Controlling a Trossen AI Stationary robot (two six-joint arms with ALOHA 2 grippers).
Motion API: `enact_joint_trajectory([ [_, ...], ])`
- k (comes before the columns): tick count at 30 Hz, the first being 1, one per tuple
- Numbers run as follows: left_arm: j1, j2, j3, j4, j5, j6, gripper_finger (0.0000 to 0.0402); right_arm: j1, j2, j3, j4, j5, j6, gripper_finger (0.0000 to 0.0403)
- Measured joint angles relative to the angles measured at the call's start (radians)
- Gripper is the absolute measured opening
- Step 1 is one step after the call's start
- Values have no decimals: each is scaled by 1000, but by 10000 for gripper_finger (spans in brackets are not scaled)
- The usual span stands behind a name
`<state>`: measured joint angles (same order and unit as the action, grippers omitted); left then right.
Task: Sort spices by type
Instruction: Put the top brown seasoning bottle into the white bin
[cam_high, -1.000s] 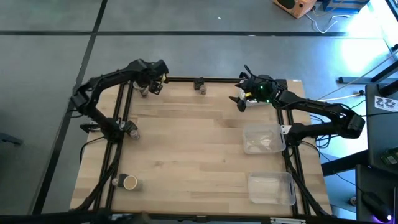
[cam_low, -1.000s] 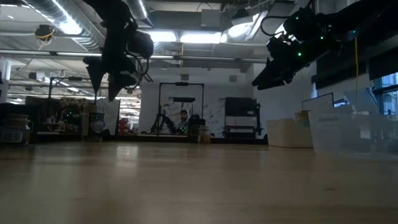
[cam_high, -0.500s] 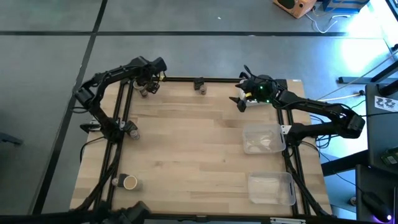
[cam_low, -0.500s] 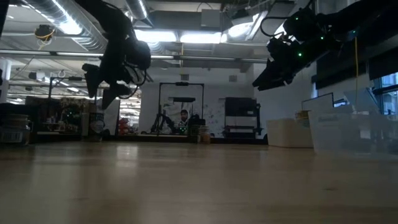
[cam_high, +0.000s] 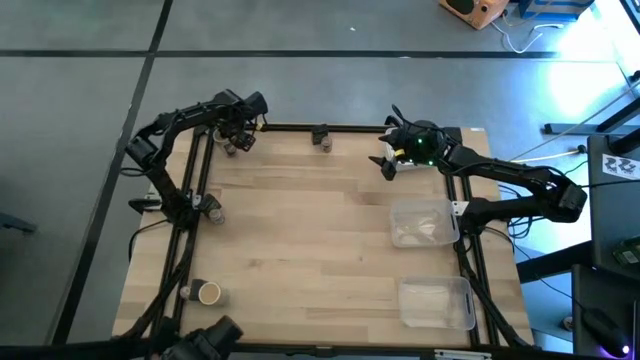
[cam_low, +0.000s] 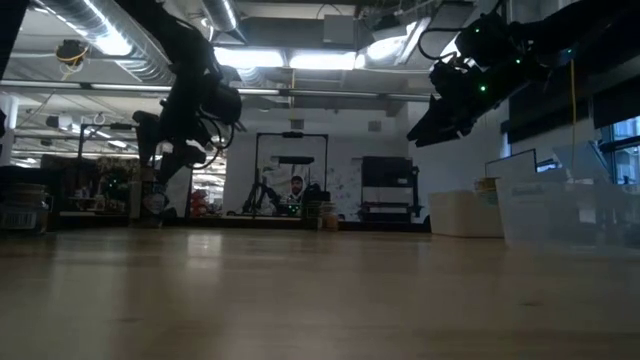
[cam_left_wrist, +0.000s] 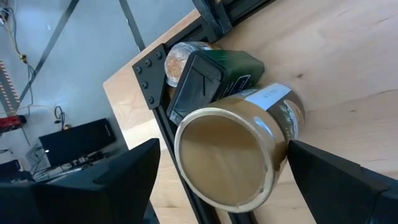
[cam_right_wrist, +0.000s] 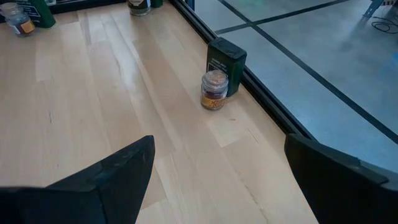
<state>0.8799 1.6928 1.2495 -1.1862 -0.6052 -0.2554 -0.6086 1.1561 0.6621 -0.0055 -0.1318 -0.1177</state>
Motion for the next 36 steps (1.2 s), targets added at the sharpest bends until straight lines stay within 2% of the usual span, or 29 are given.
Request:
enact_joint_trajectory([
  [7, 0, 2, 0, 2, 3, 2, 336, 0, 0, 0, 0, 0, 0, 358],
  [22, -9, 2, 0, 19, 104, 53, 336, 0, 0, 0, -16, 0, 0, 358],
  [36, -142, 0, 2, -2, 140, 45, 336, 0, 0, 0, -19, 0, 0, 358],
])
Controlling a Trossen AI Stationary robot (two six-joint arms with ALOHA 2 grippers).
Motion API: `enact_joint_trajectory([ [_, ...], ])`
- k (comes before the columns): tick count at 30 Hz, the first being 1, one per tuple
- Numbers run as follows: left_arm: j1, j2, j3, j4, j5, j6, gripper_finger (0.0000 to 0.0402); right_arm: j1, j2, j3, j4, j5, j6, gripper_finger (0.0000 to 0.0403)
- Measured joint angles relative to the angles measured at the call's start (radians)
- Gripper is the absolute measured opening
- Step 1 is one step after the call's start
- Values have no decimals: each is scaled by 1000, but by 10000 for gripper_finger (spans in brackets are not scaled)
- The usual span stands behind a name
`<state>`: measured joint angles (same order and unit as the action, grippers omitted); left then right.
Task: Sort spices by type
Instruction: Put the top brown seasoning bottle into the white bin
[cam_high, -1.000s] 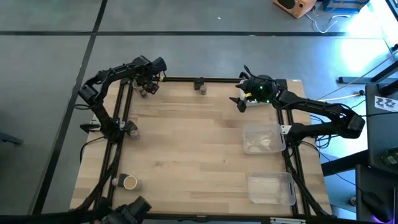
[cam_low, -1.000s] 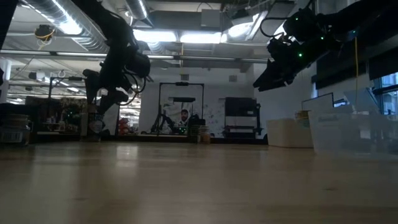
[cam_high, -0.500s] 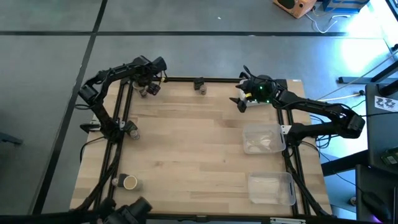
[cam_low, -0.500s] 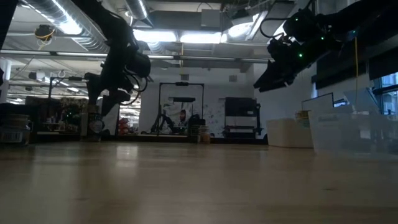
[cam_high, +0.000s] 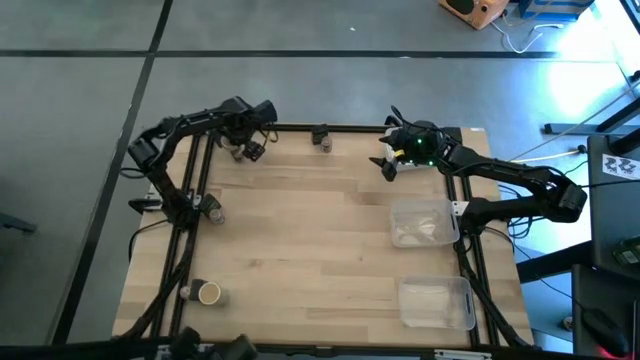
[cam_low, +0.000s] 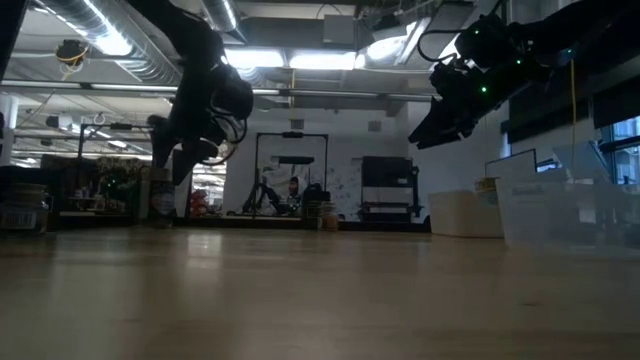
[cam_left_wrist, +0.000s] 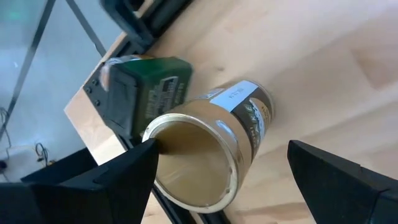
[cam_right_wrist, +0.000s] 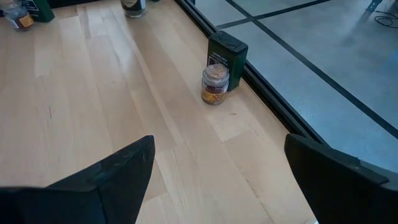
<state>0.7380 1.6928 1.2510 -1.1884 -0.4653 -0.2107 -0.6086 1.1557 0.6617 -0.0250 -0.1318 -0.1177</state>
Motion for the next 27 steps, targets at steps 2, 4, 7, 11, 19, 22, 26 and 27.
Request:
enact_joint_trajectory([
  [2, -31, 0, 0, -17, 5, -20, 336, 0, 0, 0, 0, 0, 0, 358],
  [4, -61, 0, 0, -30, 8, -42, 336, 0, 0, 0, 0, 0, 0, 358],
  [7, -107, 0, 1, -61, 17, -66, 336, 0, 0, 0, 0, 0, 0, 358],
  [11, -157, -1, 8, -93, 27, -92, 336, 0, 0, 0, 1, 0, 0, 358],
  [19, -197, -60, 10, -111, 1, -98, 336, 0, 0, 0, 1, 0, 0, 358],
  [22, -182, -81, 10, -111, -2, -87, 336, 0, 0, 0, 1, 0, 0, 358],
  [26, -134, -86, 11, -110, 7, -41, 336, 0, 0, 0, 0, 0, 6, 358],
  [27, -118, -86, 11, -109, 20, -30, 336, 0, 0, 0, 0, 0, 7, 358],
])
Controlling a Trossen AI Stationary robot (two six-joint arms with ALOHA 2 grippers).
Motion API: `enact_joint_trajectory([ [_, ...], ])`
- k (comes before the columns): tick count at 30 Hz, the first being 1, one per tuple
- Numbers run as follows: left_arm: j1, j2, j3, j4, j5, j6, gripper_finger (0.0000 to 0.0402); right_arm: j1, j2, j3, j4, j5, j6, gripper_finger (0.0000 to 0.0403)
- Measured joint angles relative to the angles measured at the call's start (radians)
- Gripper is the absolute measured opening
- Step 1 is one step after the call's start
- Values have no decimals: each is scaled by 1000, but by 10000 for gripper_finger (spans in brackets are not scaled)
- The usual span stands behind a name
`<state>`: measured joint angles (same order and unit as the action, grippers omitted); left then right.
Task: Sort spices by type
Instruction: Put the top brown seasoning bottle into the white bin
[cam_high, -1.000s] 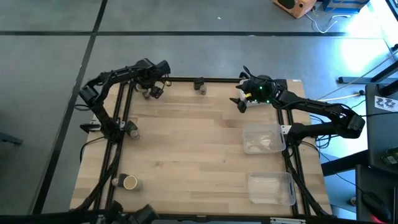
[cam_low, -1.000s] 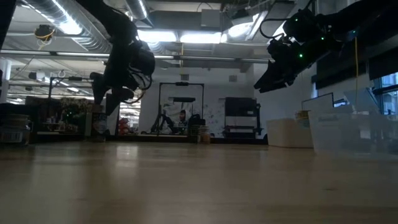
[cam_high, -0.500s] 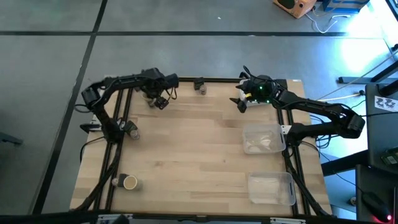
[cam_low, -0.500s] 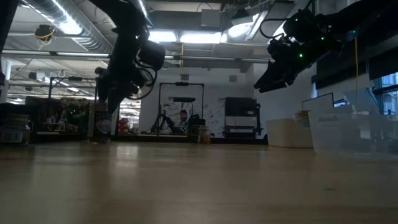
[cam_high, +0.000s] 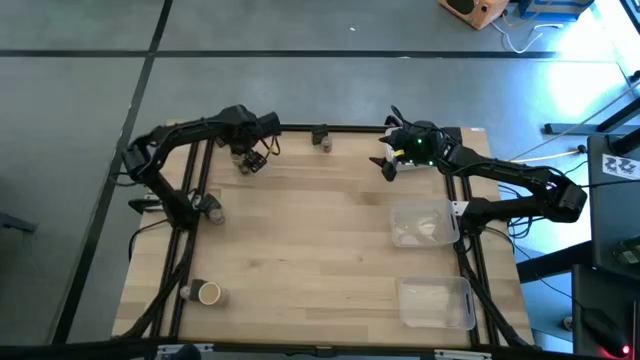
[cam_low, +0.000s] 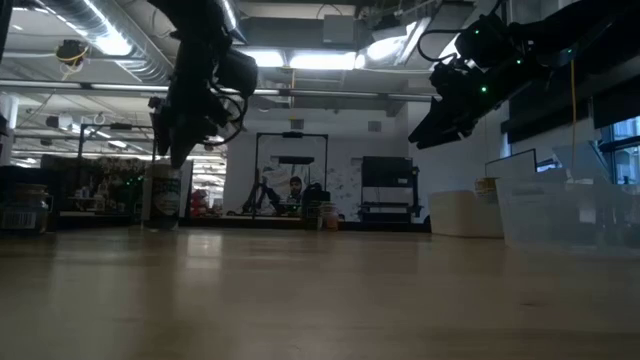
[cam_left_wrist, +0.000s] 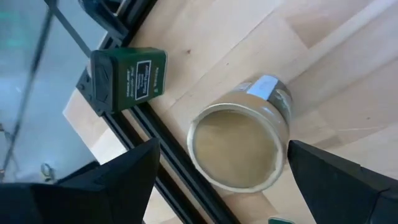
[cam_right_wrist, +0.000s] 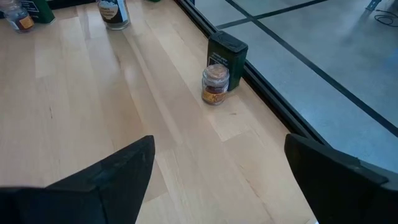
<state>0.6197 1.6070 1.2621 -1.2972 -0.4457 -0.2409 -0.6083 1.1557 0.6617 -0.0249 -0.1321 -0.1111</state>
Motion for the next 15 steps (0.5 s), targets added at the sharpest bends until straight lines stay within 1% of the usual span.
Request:
enact_joint_trajectory([
  [2, 25, 0, 0, 3, 23, 18, 336, 0, 0, 0, 0, 0, 5, 358],
  [6, 63, 0, 0, 8, 32, 53, 336, 0, 0, 0, -3, 0, 8, 358],
  [11, 97, 0, -21, 65, 105, 106, 336, 0, 0, 0, -2, 0, 9, 358],
  [15, 119, 0, -59, 90, 106, 119, 336, 0, 0, 0, -2, 0, 9, 358],
])
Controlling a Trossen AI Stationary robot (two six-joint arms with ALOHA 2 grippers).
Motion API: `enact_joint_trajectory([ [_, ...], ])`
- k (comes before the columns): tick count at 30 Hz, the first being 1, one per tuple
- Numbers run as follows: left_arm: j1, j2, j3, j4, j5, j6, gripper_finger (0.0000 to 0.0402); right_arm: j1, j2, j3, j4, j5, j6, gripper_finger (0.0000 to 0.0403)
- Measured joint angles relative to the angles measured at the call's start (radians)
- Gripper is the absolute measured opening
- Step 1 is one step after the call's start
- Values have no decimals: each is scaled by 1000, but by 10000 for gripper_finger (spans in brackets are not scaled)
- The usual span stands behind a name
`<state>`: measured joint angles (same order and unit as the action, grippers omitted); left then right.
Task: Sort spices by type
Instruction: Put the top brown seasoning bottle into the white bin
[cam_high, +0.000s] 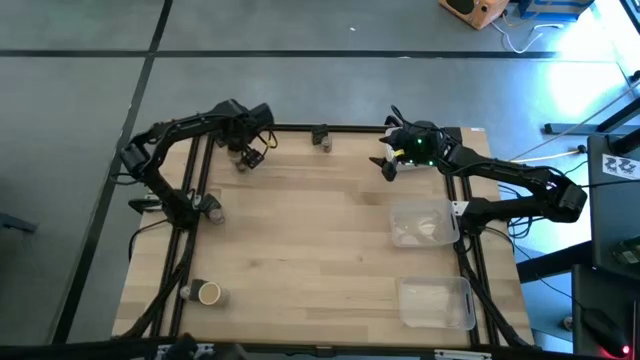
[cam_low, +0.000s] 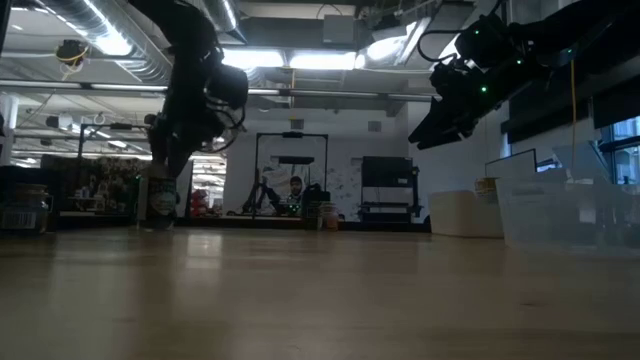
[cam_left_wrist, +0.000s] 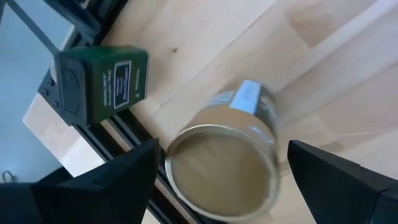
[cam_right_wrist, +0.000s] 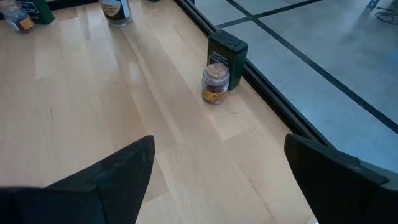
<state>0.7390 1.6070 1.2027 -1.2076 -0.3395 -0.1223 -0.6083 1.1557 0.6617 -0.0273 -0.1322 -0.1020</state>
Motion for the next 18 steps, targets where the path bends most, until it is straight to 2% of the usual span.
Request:
enact_joint_trajectory([
  [8, 17, 0, -57, 37, 1, 3, 336, 0, 0, 0, 2, 0, 0, 358],
  [13, 16, 0, -94, 91, 101, 19, 336, 0, 0, 0, 2, 0, 0, 358],
  [18, 16, 0, -132, 121, 106, 19, 332, 0, 0, 0, 2, 0, 0, 358],
])
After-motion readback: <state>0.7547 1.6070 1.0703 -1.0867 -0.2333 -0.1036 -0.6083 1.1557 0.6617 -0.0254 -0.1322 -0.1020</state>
